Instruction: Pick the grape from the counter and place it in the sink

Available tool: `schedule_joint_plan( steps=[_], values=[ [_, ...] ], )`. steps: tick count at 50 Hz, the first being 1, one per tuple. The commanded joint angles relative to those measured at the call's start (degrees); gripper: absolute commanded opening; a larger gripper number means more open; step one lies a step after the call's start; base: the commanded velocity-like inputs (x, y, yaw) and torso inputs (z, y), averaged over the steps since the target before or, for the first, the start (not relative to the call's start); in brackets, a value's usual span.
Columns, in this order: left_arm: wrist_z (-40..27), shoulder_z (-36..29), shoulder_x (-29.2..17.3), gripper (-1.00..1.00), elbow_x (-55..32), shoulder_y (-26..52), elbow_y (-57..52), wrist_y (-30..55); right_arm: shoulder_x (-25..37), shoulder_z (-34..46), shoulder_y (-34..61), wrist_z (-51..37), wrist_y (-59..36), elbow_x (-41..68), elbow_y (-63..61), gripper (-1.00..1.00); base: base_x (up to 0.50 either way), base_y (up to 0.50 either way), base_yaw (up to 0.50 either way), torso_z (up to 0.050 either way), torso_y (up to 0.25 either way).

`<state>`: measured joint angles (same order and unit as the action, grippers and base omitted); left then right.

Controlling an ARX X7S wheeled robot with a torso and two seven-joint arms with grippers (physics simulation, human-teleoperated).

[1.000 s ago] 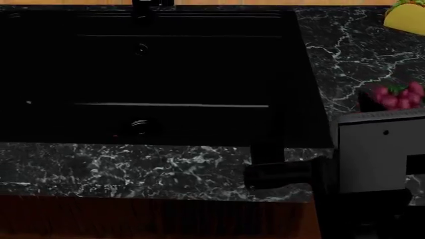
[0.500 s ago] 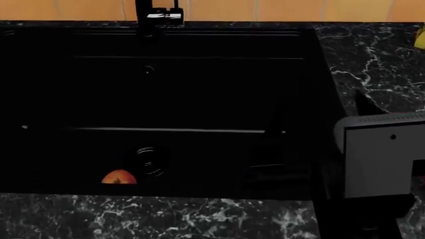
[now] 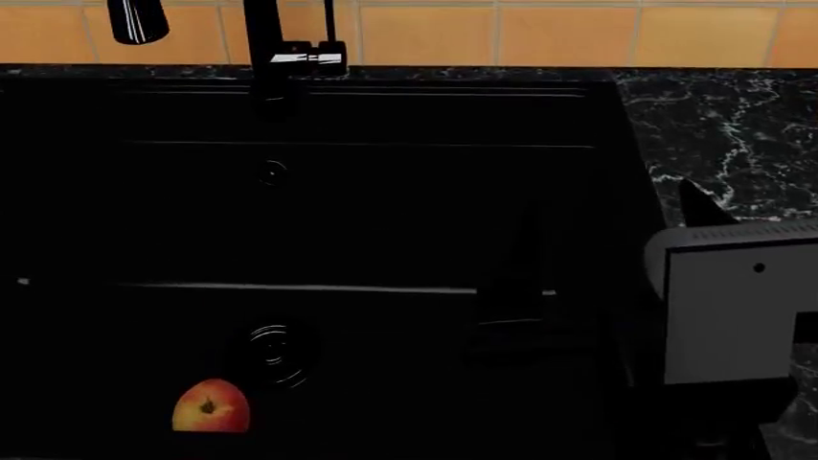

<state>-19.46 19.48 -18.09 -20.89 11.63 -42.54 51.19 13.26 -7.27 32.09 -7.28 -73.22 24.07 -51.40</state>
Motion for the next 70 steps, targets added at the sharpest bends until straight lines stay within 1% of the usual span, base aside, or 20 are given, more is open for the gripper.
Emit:
schedule_joint_plan(
  steps=[1, 20, 25, 29, 33, 36, 38, 40, 41, 44, 47, 53, 58, 65, 70],
  values=[
    [-0.09, -0.22, -0.30, 1.00, -0.12, -0.10, -0.18, -0.23, -0.16, -0.51, -0.24, -0.46, -0.41, 0.70, -0.40, 1.00, 0.00, 0.00, 0.00, 0.000, 0.000],
    [-0.05, -0.17, -0.49, 1.00, -0.72, -0.19, -0.30, -0.91, 0.05, -1.19, -0.68, -0.90, -0.28, 1.85, -1.04, 1.00, 0.00, 0.00, 0.00, 0.000, 0.000],
    [-0.18, -0.60, -0.68, 1.00, -0.41, -0.34, 0.09, -1.13, 0.23, -3.37, 1.70, -2.75, -4.91, 2.15, -2.55, 1.00, 0.00, 0.00, 0.00, 0.000, 0.000],
    [-0.29, -0.50, -0.54, 1.00, -0.50, -0.32, 0.51, -1.27, 1.09, -2.92, 3.44, -4.55, -8.02, 1.72, -3.12, 1.00, 0.00, 0.00, 0.00, 0.000, 0.000],
    [-0.42, -0.53, -0.75, 1.00, -0.35, -0.30, 0.91, -1.28, 1.33, -3.97, 6.75, -5.28, -13.44, 2.64, -3.86, 1.00, 0.00, 0.00, 0.00, 0.000, 0.000],
    [-0.44, -0.77, -0.82, 1.00, -0.24, -0.31, 1.12, -1.48, 2.23, -4.78, 8.36, -7.51, -16.67, 3.89, -4.33, 1.00, 0.00, 0.00, 0.00, 0.000, 0.000],
    [-0.44, -1.15, -0.98, 1.00, 0.05, -0.27, 1.57, -1.77, 3.82, -8.21, 8.61, -13.95, -16.73, 13.02, -3.22, 1.00, 0.00, 0.00, 0.00, 0.000, 0.000],
    [-0.50, -1.27, -0.99, 1.00, 0.04, -0.11, 1.79, -1.72, 7.41, -11.99, 8.72, -25.87, -16.74, 27.45, -1.10, 1.00, 0.00, 0.00, 0.00, 0.000, 0.000],
    [-0.56, -1.37, -1.06, 1.00, 0.12, -0.09, 1.81, -1.72, 9.93, -12.99, 9.13, -34.09, -16.73, 36.05, 1.14, 1.00, 0.00, 0.00, 0.00, 0.000, 0.000],
    [-0.56, -1.48, -1.20, 1.00, 0.19, -0.28, 1.82, -1.82, 13.09, -15.58, 10.26, -47.57, -16.48, 54.18, 4.76, 1.00, 0.00, 0.00, 0.00, 0.000, 0.000],
    [-0.52, -1.44, -1.27, 1.00, 0.31, -0.62, 2.04, -2.18, 17.50, -14.68, 11.58, -60.02, -15.40, 66.90, 8.00, 1.00, 0.00, 0.00, 0.00, 0.000, 0.000],
    [-0.49, -0.80, -1.46, 1.00, 0.32, -1.49, 1.84, -2.70, 25.80, -10.82, 12.81, -74.27, -9.64, 81.16, 10.60, 1.00, 0.00, 0.00, 0.00, 0.000, 0.000],
    [-1.33, -1.01, -1.39, 1.00, -0.07, -1.15, 0.36, -0.93, 30.87, -10.36, 11.42, -79.68, -5.67, 86.80, 10.67, 1.00, 0.00, 0.00, 0.00, 0.000, 0.000],
    [-1.28, -1.03, -1.43, 1.00, -0.22, -1.32, 0.52, -1.21, 33.62, -14.49, 6.13, -80.32, -3.18, 88.11, 10.64, 1.00, 0.00, 0.00, 0.00, 0.000, 0.000],
    [-1.61, -0.97, -1.53, 1.00, -0.42, -1.18, 0.12, -0.58, 35.23, -15.26, 3.98, -81.04, -1.18, 88.96, 11.24, 1.00, 0.00, 0.00, 0.00, 0.000, 0.000]
  ],
)
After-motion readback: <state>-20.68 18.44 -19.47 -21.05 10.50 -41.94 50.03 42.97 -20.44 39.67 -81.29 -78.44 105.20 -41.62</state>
